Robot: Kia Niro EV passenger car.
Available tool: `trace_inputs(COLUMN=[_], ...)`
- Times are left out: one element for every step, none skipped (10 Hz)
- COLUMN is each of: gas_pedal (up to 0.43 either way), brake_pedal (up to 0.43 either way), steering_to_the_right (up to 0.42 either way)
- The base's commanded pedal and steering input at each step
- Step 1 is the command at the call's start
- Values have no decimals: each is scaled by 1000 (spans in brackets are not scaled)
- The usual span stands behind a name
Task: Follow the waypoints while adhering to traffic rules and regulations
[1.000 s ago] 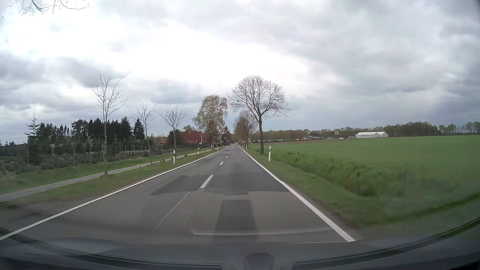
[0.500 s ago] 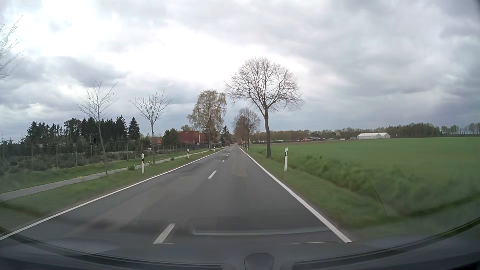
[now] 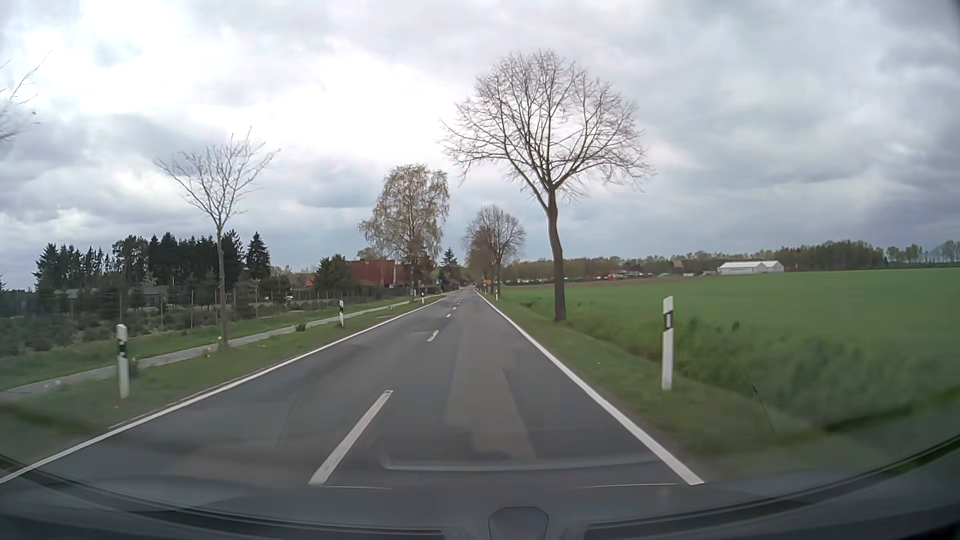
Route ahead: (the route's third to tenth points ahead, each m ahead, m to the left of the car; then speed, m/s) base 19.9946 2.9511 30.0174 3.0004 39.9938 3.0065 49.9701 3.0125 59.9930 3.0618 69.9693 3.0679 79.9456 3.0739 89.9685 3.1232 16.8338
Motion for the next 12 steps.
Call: trace_inputs(gas_pedal=[0, 0, 0, 0, 0, 0, 0, 0, 0, 0, 0, 0], brake_pedal=[0, 6, 12, 12, 37, 61, 79, 91, 110, 122, 140, 152], steering_to_the_right=[-3, -3, -3, -3, -3, -3, -3, -4, -4, -4, -4, -4])
